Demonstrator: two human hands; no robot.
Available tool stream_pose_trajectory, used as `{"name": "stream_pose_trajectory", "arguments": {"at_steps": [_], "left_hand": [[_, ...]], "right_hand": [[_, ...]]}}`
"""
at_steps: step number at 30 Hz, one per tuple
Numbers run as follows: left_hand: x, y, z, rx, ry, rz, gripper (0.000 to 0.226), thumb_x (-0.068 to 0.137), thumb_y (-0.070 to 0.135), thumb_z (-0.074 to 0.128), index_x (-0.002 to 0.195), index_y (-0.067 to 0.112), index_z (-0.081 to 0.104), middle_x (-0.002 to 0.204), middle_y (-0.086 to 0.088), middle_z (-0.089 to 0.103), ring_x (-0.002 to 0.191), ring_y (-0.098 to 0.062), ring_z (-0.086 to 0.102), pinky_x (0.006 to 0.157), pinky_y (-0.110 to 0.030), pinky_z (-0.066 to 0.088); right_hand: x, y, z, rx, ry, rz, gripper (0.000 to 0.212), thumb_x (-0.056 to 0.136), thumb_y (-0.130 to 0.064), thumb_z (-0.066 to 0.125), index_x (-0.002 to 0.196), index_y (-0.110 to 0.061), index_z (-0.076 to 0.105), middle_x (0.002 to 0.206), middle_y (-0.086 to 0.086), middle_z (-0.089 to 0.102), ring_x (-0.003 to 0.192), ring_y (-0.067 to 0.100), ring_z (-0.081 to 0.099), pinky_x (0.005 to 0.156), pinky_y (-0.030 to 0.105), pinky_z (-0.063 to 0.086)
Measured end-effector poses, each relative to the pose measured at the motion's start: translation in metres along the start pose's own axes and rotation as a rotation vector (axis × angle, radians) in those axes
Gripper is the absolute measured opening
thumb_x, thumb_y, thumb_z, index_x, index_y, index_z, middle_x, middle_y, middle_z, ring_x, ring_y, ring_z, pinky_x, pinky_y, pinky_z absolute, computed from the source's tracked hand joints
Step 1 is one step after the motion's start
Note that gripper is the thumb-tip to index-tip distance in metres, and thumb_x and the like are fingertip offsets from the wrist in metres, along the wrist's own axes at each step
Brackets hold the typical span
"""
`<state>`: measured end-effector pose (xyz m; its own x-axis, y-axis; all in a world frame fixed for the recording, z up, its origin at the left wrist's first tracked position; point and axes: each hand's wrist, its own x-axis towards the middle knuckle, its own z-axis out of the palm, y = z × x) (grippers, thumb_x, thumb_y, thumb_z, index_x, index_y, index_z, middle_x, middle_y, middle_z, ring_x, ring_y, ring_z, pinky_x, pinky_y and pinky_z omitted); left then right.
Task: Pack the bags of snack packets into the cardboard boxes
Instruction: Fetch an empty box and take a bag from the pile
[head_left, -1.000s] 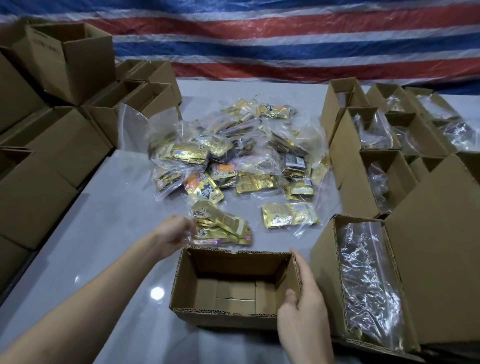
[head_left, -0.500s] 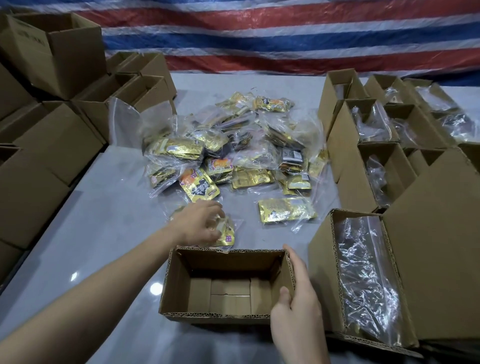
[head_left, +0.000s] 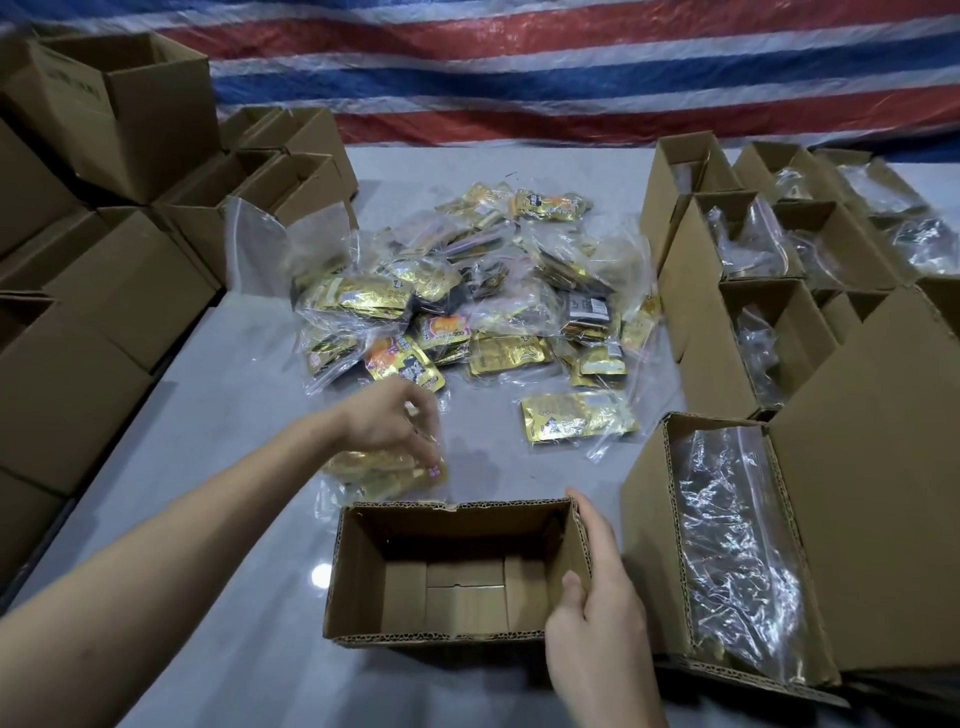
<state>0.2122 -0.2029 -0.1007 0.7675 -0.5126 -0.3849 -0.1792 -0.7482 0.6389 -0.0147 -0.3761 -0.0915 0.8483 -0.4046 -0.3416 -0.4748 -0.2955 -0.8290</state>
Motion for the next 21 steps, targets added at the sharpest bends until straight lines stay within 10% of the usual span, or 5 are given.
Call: {"name": "stream_pose_trajectory", "arguments": {"at_steps": [6,12,18,21], "left_hand": [[-0.046,0.015,-0.042,-0.211,0.105,0.091,0.035,0.078,0.006,0.08,0.067,0.005,0.047,0.076,-0.015,0.074,0.096,-0.015,0.073,0.069,-0.023,0.056],[-0.096,0.051,-0.048,-0.297,0.245,0.187,0.037,0.075,0.009,0.079,0.071,-0.008,0.046,0.083,-0.022,0.073,0.096,-0.017,0.073,0.071,-0.02,0.057],[-0.144,0.093,-0.052,-0.504,0.358,0.326,0.034,0.074,0.013,0.077,0.075,0.005,0.044,0.094,-0.013,0.077,0.093,-0.026,0.074,0.074,-0.034,0.061],[-0.162,0.107,-0.052,-0.699,0.419,0.35,0.031,0.075,0.016,0.075,0.08,0.008,0.046,0.095,-0.022,0.074,0.089,-0.037,0.073,0.073,-0.04,0.062]], "right_hand": [[0.005,-0.002,0.001,0.056,0.027,0.004,0.076,0.095,0.005,0.038,0.14,-0.056,0.036,0.121,-0.018,0.047,0.087,-0.032,0.04,0.07,-0.007,0.03],[0.007,-0.006,-0.001,0.054,0.02,-0.002,0.073,0.093,0.003,0.043,0.142,-0.05,0.037,0.099,-0.023,0.048,0.078,-0.028,0.045,0.066,-0.007,0.032],[0.005,-0.009,-0.001,0.04,-0.018,-0.002,0.077,0.091,0.006,0.038,0.143,-0.051,0.035,0.12,0.003,0.061,0.082,0.009,0.06,0.071,0.017,0.042],[0.006,-0.011,0.0,0.04,-0.004,-0.001,0.077,0.09,0.006,0.038,0.143,-0.05,0.035,0.118,-0.004,0.058,0.08,-0.001,0.056,0.064,0.005,0.037]]}}
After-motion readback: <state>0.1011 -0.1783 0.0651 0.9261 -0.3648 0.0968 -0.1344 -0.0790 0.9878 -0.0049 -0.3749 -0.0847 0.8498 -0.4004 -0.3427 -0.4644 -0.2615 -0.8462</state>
